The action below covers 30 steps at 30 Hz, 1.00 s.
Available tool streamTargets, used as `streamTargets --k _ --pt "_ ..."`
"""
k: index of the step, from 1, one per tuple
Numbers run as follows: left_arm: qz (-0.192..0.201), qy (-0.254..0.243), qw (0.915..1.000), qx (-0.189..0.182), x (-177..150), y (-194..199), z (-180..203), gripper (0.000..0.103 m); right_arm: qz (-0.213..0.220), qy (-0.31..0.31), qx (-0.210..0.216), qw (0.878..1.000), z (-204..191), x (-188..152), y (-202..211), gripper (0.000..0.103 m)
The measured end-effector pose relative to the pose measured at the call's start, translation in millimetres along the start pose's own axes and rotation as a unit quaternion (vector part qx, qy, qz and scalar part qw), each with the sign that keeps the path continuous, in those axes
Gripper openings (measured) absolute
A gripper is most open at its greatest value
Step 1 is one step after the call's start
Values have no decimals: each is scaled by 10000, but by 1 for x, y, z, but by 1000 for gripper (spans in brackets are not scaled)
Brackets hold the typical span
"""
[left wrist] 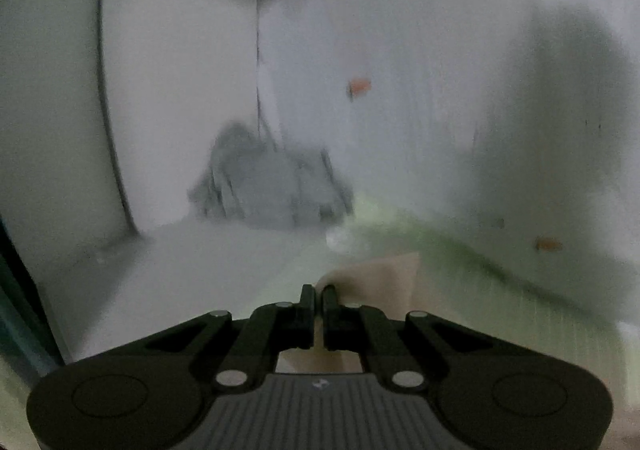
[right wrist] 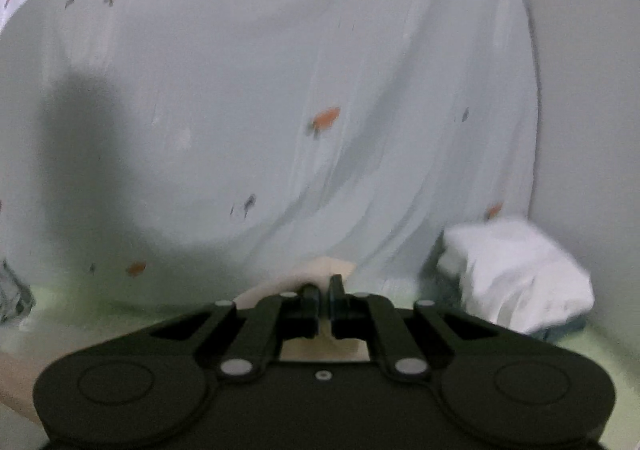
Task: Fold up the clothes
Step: 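Grasp the sweater edge with both grippers and lift it to shake out, then lower the sweater flat onto the bed and open both grippers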
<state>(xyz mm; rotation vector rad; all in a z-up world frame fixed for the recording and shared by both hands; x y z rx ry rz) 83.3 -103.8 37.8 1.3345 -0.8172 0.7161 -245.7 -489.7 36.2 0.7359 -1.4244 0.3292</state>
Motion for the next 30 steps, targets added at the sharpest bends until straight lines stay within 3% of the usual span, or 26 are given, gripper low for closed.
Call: streamTargets --k 7,10,12,13,14,16,18,19,20,22,24,27,30 --pt "1159 64 9932 -41 94 14 0 3 915 147 49 9957 1 72 -22 5" --pt "1554 -1 9879 1 135 -4 15 3 1042 68 197 9943 -12 98 -54 5" --pt "1609 58 9869 24 160 -31 31 4 974 -7 299 9948 -24 105 -89 6" --pt "1434 21 9897 16 165 -50 41 7 843 -18 333 9959 -30 106 -109 11" --pt "1258 -16 9921 8 169 -70 50 10 528 22 333 9980 -38 104 -132 30" --pt "823 -47 9966 -7 171 -105 67 33 -221 65 152 9996 -52 90 -181 46" --pt "348 -24 9989 -325 146 -127 78 46 -745 -5 181 9971 -58 62 -207 46" --pt "125 -36 9985 -535 131 -136 83 54 -967 -36 248 9950 -60 46 -215 52" --pt "-99 -98 9975 -688 111 -143 89 57 -1183 -56 313 9925 -60 25 -218 61" --pt "-649 -388 9931 -892 61 -156 106 61 -1612 -97 442 9859 -60 -15 -224 65" --pt "-1382 -633 9825 -1078 10 -167 124 61 -2198 -77 505 9742 -58 -56 -229 65" --pt "-2563 -880 9525 -1386 -64 -182 148 61 -2880 4 512 9563 -49 -106 -230 65" --pt "-3107 -1253 9281 -1624 -109 -180 169 61 -3284 46 515 9431 -40 -140 -230 66"
Point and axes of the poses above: each gripper's, at about its wrist camera, not at the fingertips, and y roughly against the way its jaws point, z to its right, x to its top, the point moved 1 cm from there along -y, roughly the way its jaws point, and after that the axes turned 1 degree about -y, right-handed, at the moved point
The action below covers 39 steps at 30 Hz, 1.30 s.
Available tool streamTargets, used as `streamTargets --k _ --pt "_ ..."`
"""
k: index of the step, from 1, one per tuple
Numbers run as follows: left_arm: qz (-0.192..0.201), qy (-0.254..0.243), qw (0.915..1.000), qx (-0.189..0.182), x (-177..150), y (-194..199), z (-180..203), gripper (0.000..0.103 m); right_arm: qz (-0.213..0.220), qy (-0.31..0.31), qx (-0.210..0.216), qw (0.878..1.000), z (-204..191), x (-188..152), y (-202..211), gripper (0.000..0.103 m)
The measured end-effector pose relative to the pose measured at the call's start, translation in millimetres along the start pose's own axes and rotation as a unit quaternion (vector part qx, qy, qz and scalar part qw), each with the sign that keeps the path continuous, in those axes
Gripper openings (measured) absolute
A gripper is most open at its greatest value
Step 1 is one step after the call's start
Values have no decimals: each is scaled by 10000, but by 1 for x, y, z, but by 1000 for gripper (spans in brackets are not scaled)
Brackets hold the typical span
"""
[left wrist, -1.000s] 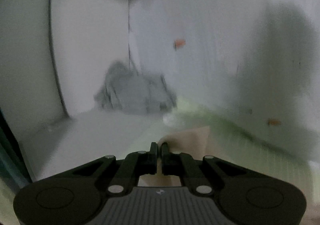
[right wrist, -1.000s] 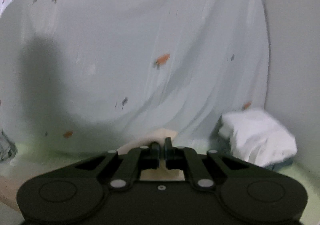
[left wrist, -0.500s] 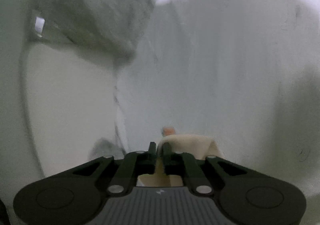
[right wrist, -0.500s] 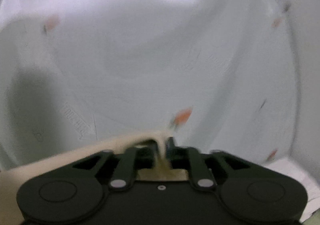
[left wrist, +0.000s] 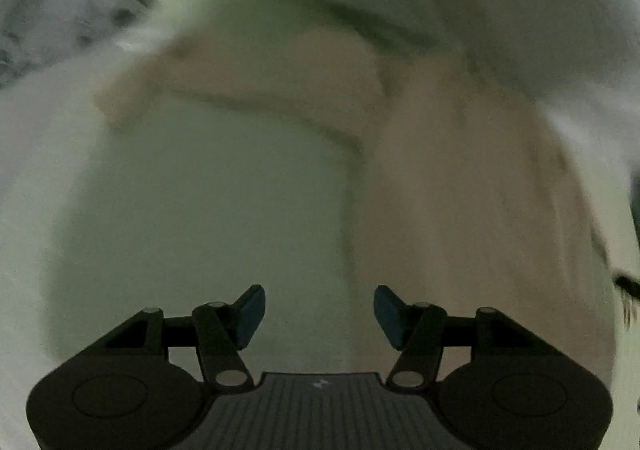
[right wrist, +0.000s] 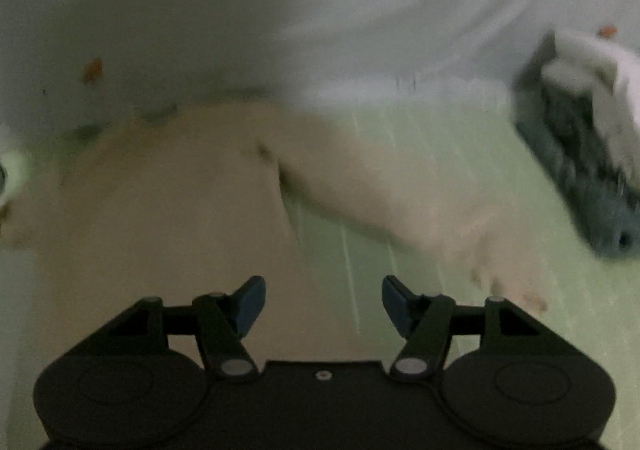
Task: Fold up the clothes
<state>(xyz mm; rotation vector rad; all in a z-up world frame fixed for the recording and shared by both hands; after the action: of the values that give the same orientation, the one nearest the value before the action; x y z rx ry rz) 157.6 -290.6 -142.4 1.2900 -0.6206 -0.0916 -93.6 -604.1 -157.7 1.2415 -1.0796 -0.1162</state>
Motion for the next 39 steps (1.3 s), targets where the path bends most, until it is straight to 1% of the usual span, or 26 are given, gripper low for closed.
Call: streamTargets --k 4,7,9,10,11,12,14,15,16,17,18,19,21,22,24,29,35,39 --pt "-413 -481 9980 14 -18 -19 28 66 -361 -45 41 9993 12 -22 -14 69" --pt "-507 -753 9959 19 -21 -25 39 66 -474 -20 61 9989 15 -35 -17 70" --pt "-518 -835 9951 74 -25 -28 44 66 -529 -34 83 9986 17 -41 -16 67" --pt "-537 -847 9949 134 -33 -24 50 66 -536 -38 97 9985 17 -42 -15 62" --pt "-547 -889 9944 159 -36 -24 50 66 -541 -51 128 9984 18 -46 -14 52" --pt "-559 -965 9937 147 -39 -23 53 66 -547 -72 157 9984 18 -49 -13 47" --pt "-631 -1078 9921 136 -46 -21 55 65 -512 -113 168 9985 21 -58 -8 29" --pt "-670 -1103 9916 119 -50 -21 54 63 -491 -121 177 9986 23 -63 -5 24" --pt "-701 -1096 9914 101 -54 -20 53 57 -460 -114 192 9987 25 -67 -3 15" --pt "-751 -1055 9916 79 -59 -21 51 52 -430 -128 210 9988 27 -72 0 12" --pt "-826 -1004 9915 70 -64 -22 48 40 -414 -154 238 9987 28 -78 4 11" --pt "-762 -1050 9914 160 -68 -19 47 24 -405 -186 262 9987 30 -83 8 10" --pt "-634 -1141 9909 337 -77 -14 43 9 -411 -266 284 9984 30 -95 16 10" --pt "-609 -1106 9915 322 -81 -12 40 6 -415 -280 270 9984 29 -102 22 9" --pt "-558 -967 9934 268 -89 -8 32 5 -436 -236 219 9985 26 -115 32 9" --pt "-578 -754 9949 337 -109 5 10 4 -587 10 133 9982 17 -150 62 9" --pt "-768 -540 9945 459 -134 20 -23 4 -824 227 235 9961 8 -189 94 9" --pt "-838 -430 9940 551 -145 26 -32 4 -884 364 330 9949 5 -202 105 10"
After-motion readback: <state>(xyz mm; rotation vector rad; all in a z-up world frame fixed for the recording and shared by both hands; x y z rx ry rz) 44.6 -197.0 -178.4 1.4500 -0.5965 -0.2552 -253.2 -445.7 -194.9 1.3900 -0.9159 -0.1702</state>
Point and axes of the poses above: each gripper's, at about its wrist camera, not at the fingertips, and y roughly against the way its jaws point, z to its right, x to its top, the point moved 1 cm from there along -y, roughly the way its jaws point, and after that the axes turned 1 degree about -y, right-handed, at the moved point
